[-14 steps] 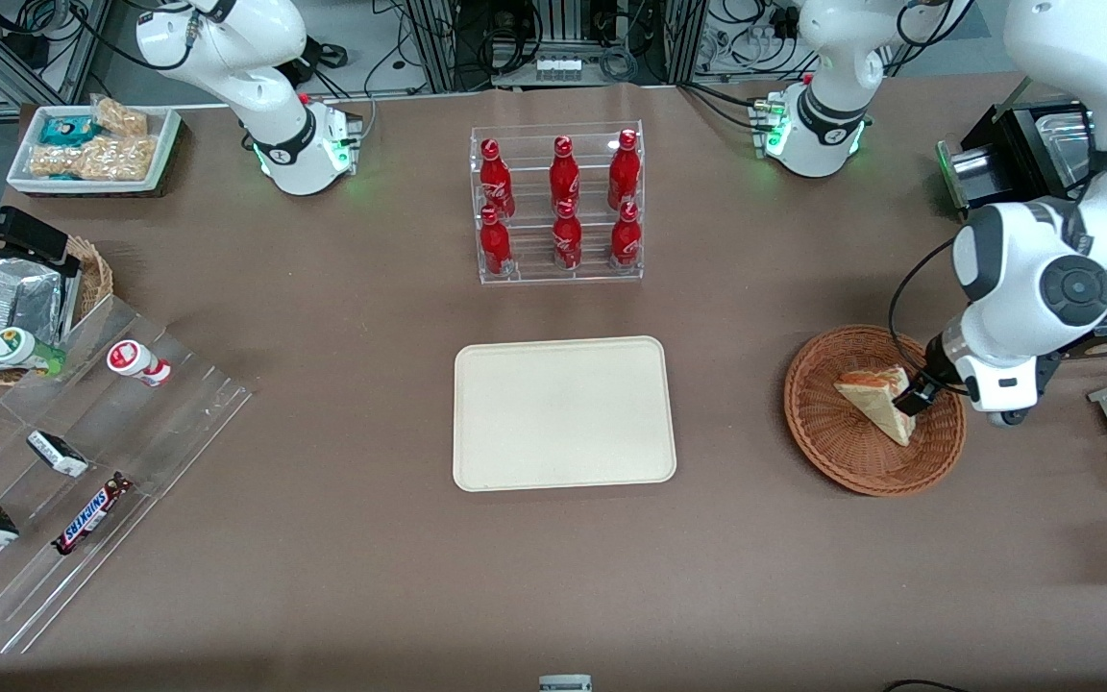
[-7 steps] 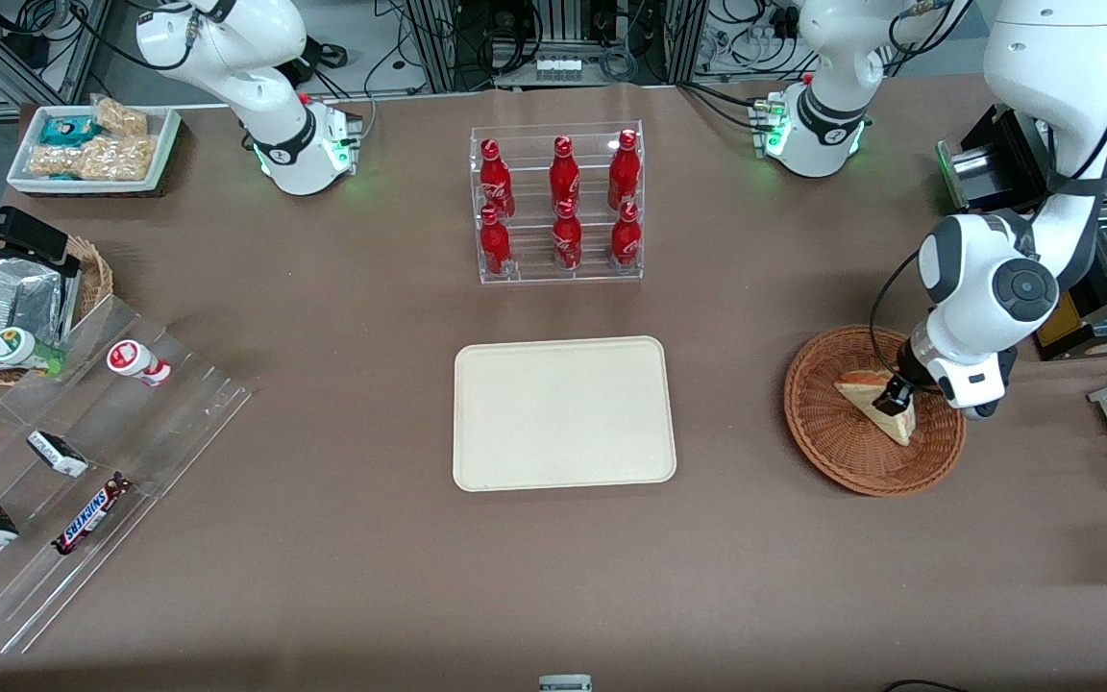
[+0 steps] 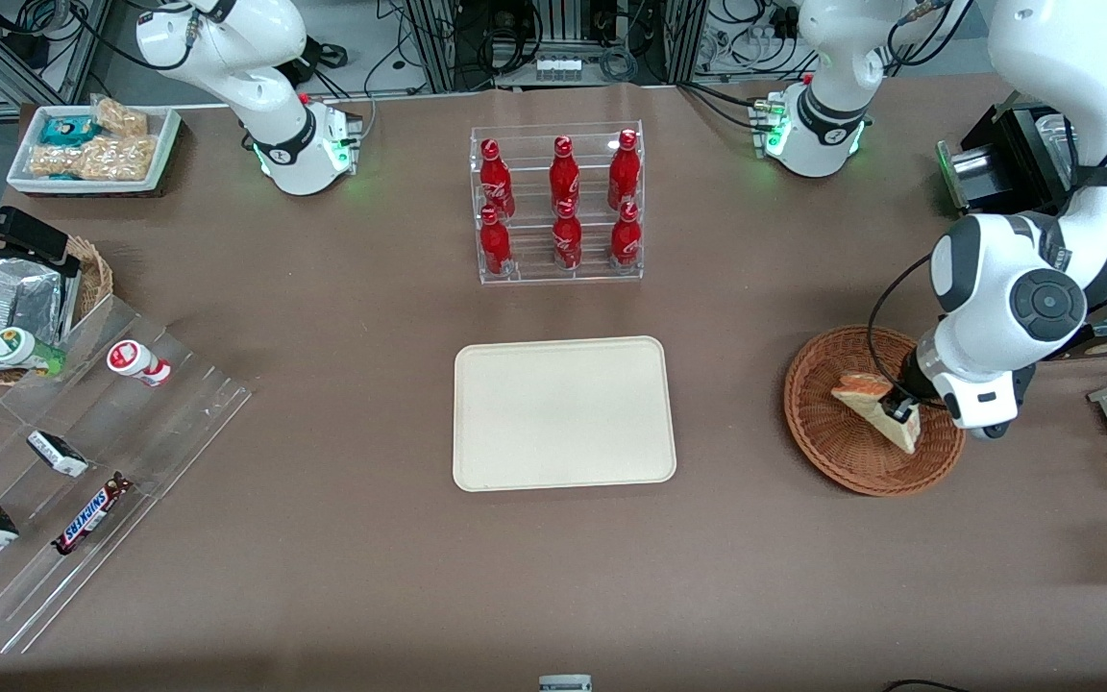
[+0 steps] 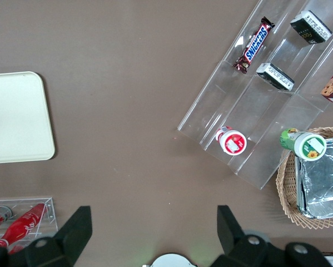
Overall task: Place sandwich from basket to tray
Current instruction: 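Close the left gripper on the sandwich and lift it, then carry the sandwich with the left gripper over the cream tray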
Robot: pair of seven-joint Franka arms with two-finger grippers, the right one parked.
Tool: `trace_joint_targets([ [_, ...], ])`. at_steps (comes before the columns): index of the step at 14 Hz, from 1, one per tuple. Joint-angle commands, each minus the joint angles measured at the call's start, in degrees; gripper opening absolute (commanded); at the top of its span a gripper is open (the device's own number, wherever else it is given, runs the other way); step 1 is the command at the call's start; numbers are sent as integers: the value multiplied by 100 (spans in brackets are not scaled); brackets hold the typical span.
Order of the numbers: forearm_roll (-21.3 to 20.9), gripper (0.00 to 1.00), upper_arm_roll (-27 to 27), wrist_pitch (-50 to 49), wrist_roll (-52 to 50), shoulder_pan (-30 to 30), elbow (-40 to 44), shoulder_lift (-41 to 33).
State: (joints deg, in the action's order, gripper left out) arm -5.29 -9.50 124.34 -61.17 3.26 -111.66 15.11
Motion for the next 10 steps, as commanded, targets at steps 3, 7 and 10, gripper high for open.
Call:
trace_joint_targets([
  [3,63,3,-175,-393,-27,-1159,1304,993],
  [7,1,4,-237,-358,664,-2301,1980,1634],
  [10,-16,4,-228,-296,905,-3022,2419,2073],
])
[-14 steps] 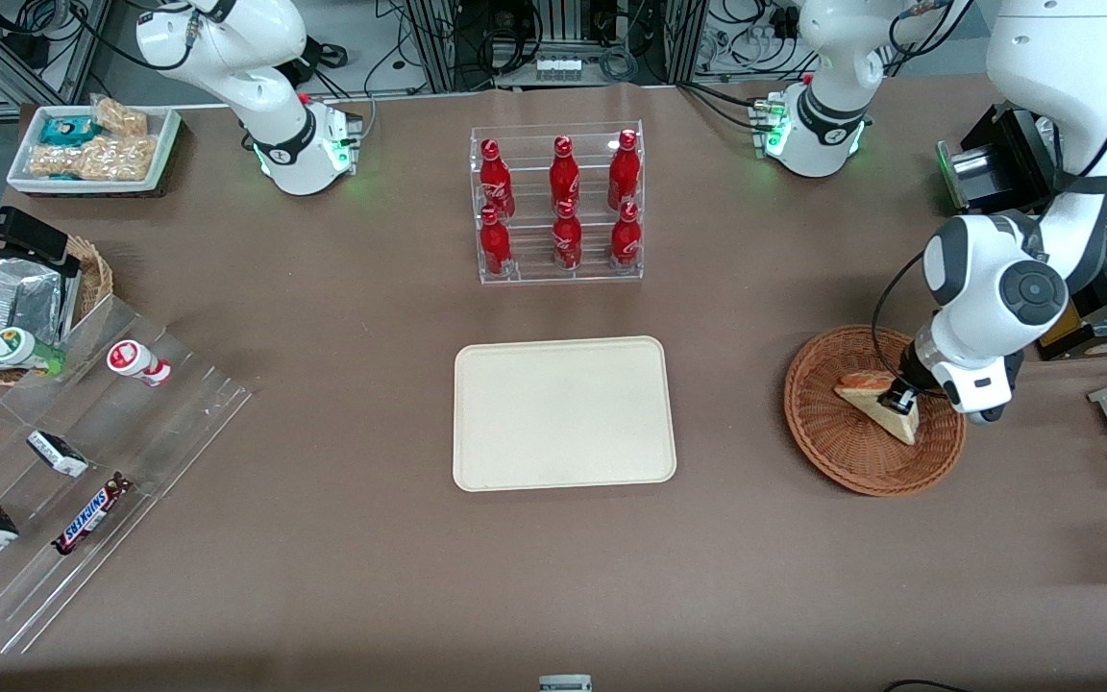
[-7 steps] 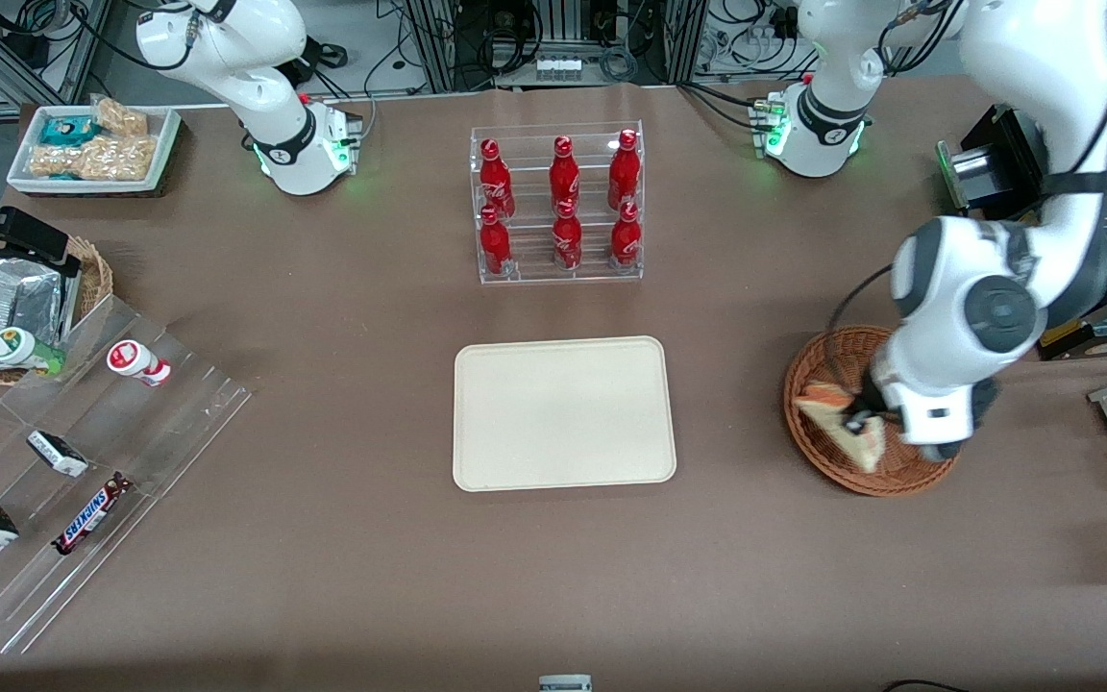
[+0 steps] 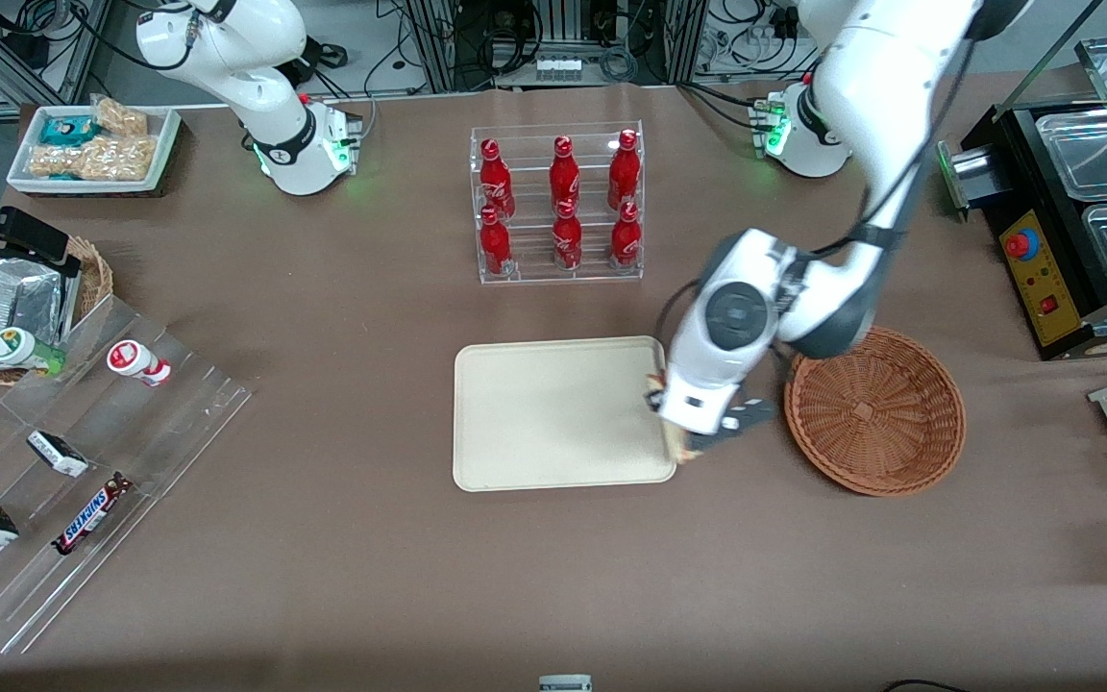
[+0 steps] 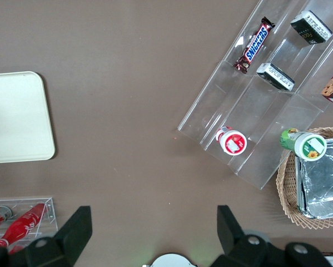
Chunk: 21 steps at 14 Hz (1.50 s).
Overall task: Place sandwich from basket to tray
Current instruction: 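Carry the sandwich with the left gripper over the cream tray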
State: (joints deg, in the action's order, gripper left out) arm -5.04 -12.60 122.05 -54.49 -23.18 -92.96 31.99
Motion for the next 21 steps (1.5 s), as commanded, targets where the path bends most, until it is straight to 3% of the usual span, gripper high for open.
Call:
trace_joint_targets([
  [1,-41,4,83,-50,238,-545,733,552],
  [7,-59,5,100,793,124,-1030,937,1080],
  [12,-621,12,135,961,-973,-1127,937,1230],
  [13,-621,30,135,961,-1088,-1127,937,1222],
  [14,-621,71,135,961,-1116,-1127,937,1213],
  [15,-639,100,135,961,-1142,-1127,937,1187],
  [21,-639,100,144,322,-1335,-1057,902,274],
])
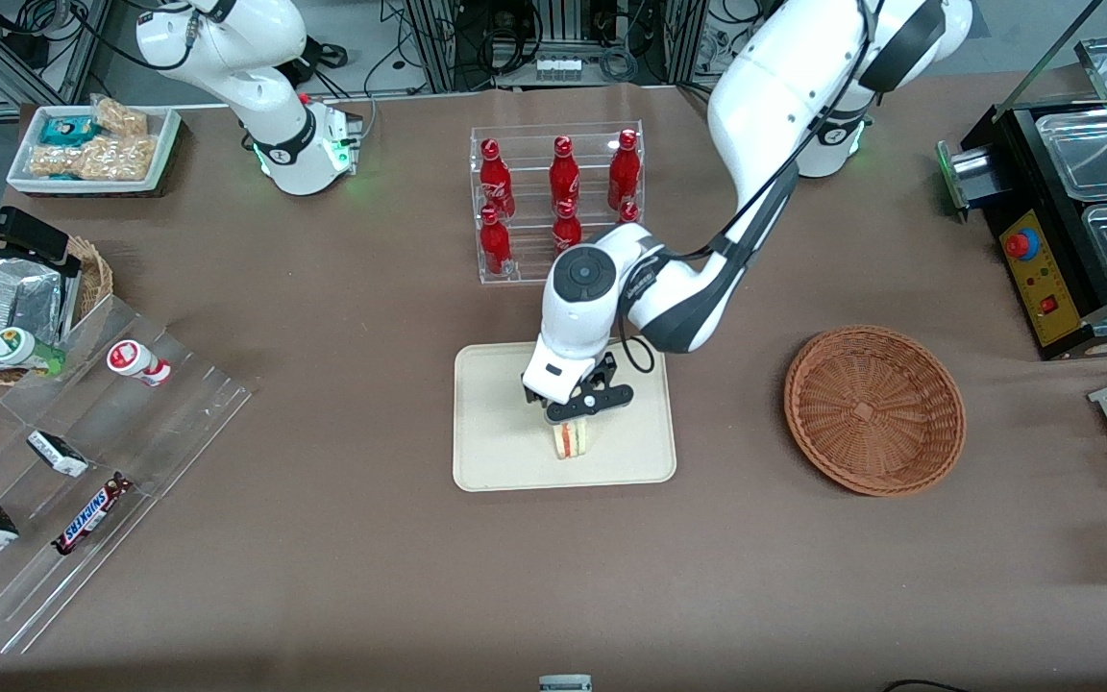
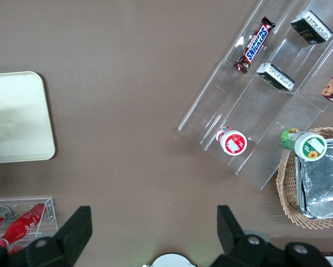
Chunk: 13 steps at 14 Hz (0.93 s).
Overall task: Place sandwich from basket to tray
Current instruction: 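Lower the sandwich onto the tray and open the left gripper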
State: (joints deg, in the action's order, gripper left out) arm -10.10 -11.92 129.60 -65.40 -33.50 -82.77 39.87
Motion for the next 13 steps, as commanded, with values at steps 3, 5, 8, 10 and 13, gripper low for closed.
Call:
trace_joint_targets([
  [3,-89,100,67,-962,-132,499,-178,-1033],
  [5,-88,100,67,-1365,-53,782,-387,-1314],
  [8,-53,100,58,-1998,1034,1230,-705,-1815],
  [10,95,100,58,-2490,1702,1555,-653,-2157],
  [13,465,100,58,-3421,3029,2118,-626,-2799],
])
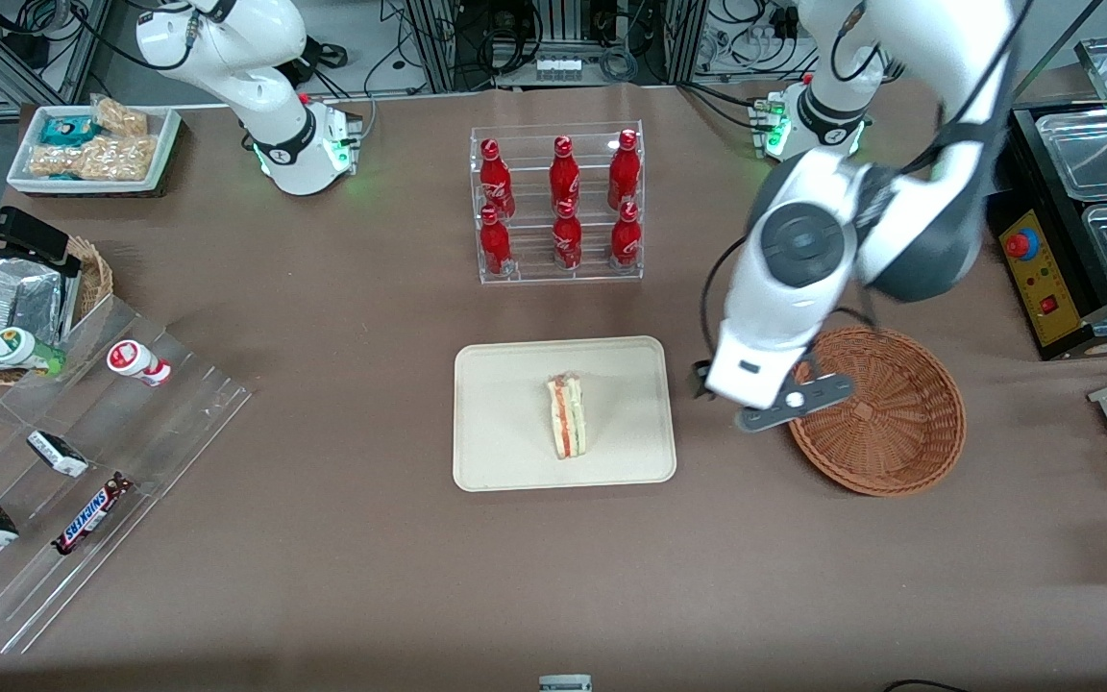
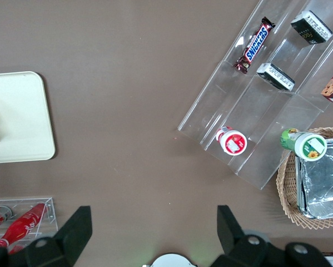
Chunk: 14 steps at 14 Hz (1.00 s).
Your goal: Place sandwich from basket to tray
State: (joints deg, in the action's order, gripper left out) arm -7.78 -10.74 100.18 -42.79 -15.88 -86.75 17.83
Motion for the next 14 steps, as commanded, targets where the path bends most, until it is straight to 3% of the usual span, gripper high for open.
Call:
trace_joint_targets([
  [1,294,100,-51,-743,1163,531,-185,-745],
  [6,663,100,-51,-1307,2597,1568,-158,-1115],
  [9,672,100,-51,-1299,3204,2122,-202,-1107],
  [14,655,100,-42,-1168,3593,2379,-535,-1071],
])
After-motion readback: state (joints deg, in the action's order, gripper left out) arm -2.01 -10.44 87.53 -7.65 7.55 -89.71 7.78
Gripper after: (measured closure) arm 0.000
